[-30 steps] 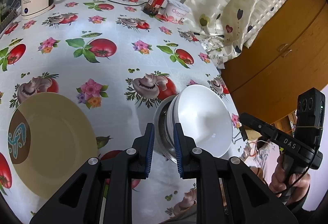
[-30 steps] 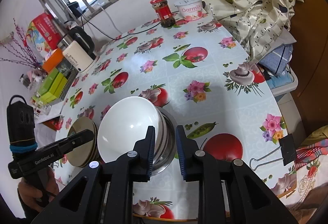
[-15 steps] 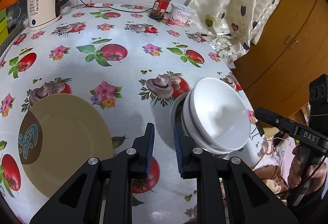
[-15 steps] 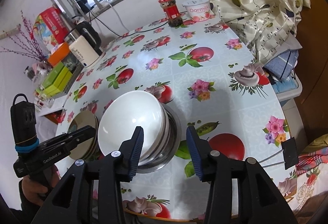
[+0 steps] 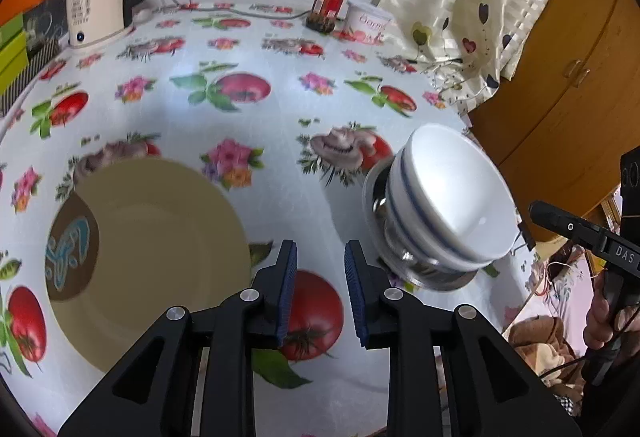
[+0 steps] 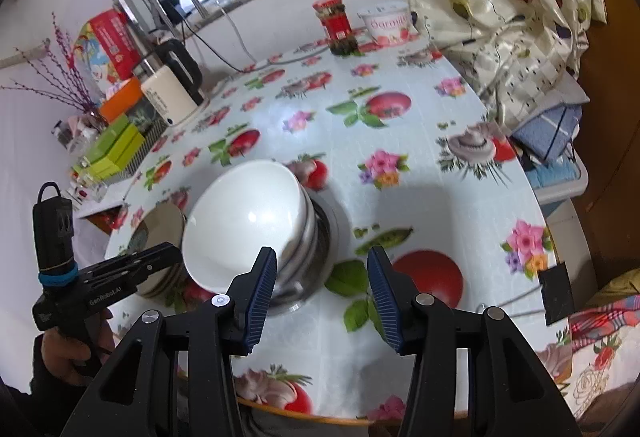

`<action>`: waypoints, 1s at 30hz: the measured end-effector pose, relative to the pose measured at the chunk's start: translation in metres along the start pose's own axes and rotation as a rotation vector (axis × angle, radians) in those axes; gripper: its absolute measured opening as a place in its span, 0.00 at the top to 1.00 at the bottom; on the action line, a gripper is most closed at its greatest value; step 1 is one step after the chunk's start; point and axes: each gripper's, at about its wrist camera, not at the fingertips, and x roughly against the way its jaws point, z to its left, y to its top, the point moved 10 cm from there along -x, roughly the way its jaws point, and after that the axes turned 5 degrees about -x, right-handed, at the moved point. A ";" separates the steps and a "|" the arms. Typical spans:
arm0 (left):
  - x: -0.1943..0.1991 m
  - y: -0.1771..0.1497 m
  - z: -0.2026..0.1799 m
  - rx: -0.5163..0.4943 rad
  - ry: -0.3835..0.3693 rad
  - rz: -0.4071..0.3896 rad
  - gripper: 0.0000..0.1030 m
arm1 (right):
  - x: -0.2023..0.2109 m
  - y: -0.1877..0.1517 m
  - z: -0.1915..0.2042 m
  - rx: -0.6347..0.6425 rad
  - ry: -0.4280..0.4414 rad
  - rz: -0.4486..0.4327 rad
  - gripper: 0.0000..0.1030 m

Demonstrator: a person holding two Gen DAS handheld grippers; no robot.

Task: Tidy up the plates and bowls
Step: 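Open both grippers and withdraw them from the bowl stack, then move both grippers over the beige plate stack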

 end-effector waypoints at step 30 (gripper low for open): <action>0.072 -0.091 0.092 0.152 0.264 -0.022 0.66 | -0.052 -0.065 0.024 0.017 0.070 0.211 0.67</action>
